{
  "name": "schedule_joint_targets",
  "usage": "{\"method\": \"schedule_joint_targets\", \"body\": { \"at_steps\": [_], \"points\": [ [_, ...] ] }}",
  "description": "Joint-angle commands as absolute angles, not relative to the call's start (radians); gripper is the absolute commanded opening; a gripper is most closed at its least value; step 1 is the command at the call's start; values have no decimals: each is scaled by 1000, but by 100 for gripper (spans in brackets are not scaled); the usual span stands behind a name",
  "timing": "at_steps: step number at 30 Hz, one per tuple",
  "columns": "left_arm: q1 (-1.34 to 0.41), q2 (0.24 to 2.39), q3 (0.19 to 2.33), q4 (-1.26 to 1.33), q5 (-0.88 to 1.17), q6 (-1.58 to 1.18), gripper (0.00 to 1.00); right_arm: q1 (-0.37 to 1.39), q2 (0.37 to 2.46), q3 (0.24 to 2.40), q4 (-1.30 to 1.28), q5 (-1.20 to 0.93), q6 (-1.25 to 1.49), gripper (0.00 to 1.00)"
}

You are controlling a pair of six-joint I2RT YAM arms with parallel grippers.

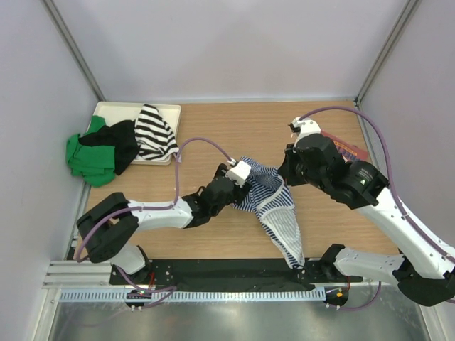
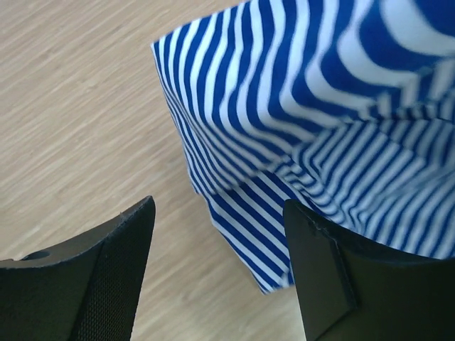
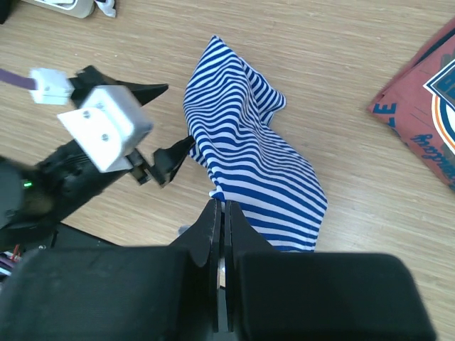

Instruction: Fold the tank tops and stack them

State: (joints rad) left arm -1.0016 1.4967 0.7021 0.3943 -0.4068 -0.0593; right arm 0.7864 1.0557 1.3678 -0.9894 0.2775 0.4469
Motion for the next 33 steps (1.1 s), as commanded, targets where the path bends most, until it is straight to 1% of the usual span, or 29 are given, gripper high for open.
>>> {"method": "schedule_joint_targets", "body": {
  "at_steps": [1,4,5,7,10,13,14,15,18,20,22,23,24,25,27,30,33],
  "points": [
    [-1000,1560,775,526,-511,0,73,775,1058,1445,-991,244,434,2],
    [-1000,1626,821,552,-509,20,64,765,1068,1479,-1008,236,428,2],
    [-1000,1640,853,549,-520,20,57,761,1072,1488,-1018,236,428,2],
    [-999,1669,880,551,-544,14,48,753,1078,1523,-1029,238,420,2],
    [-999,1657,882,551,-575,-23,42,746,1088,1569,-1060,267,410,2],
    [-999,1608,865,551,-630,-49,20,738,1095,1600,-1077,287,400,2],
    [-999,1595,855,548,-659,-60,3,736,1097,1603,-1077,297,396,2],
    [-999,1588,854,535,-755,-72,0,729,1100,1611,-1075,299,393,1],
    [-997,1526,880,438,-813,-16,0,718,1114,1632,-1069,313,384,1],
    [-997,1464,923,368,-918,49,0,709,1134,1646,-1054,314,379,1],
    [-997,1410,986,228,-991,93,0,698,1153,1651,-1046,311,380,1],
    [-997,1346,1012,165,-1000,98,0,695,1158,1651,-1029,307,380,1],
    [-997,1315,1038,27,-1002,91,0,692,1161,1643,-1020,293,382,1],
    [-1002,1281,1090,-48,-1006,69,0,686,1166,1635,-1002,293,385,1],
    [-1003,1191,1127,-237,-935,-54,0,675,1166,1602,-983,290,390,1],
    [-1005,1108,1132,-351,-807,-200,1,624,1158,1516,-937,284,396,1],
    [-1005,1083,1062,-374,-613,-309,8,536,1137,1401,-899,276,402,1]
  ]
}}
